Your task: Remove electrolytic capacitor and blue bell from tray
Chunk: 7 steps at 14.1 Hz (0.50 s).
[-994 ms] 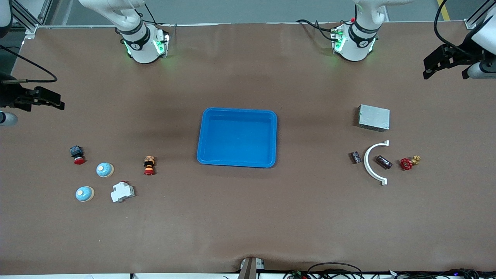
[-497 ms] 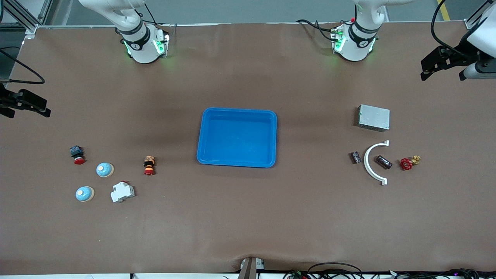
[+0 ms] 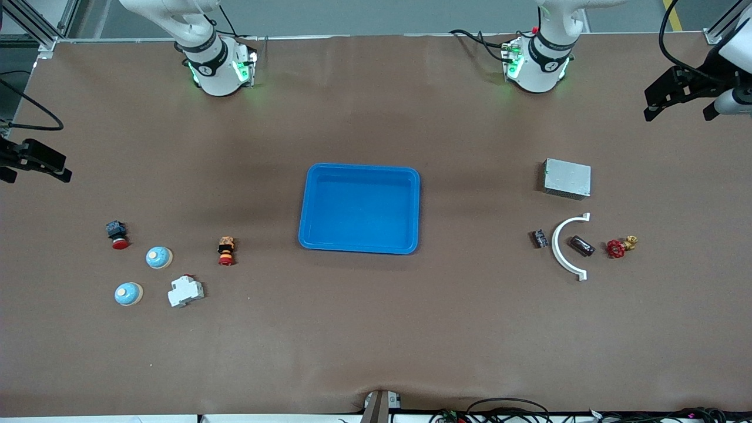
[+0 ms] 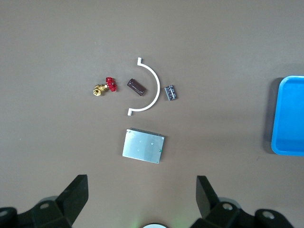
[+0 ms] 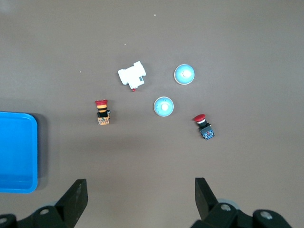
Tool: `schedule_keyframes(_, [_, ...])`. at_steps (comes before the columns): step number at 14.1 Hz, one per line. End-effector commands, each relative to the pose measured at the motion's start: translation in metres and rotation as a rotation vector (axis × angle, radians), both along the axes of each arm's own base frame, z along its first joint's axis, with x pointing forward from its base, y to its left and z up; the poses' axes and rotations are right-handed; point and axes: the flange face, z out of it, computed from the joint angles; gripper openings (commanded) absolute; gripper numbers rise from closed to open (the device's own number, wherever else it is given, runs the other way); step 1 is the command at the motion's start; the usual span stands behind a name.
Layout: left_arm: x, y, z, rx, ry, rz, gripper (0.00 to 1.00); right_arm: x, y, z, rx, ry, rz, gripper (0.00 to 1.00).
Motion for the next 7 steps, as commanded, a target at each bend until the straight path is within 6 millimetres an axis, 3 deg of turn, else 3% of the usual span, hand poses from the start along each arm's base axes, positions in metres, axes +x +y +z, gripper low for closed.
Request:
schedule_keyframes(1, [0.0047, -0.0067, 0.0044, -0.024, -0.004, -0.020, 1.00, 0.0009, 0.0036, -0.0004, -0.002, 0.009, 0.006, 1.00])
schedule_keyframes(7, [0.0003, -0.0080, 0.0067, -0.075, 0.015, -0.030, 1.00, 0.0007, 0.0033, -0.0012, -0.013, 0.012, 0.009, 1.00])
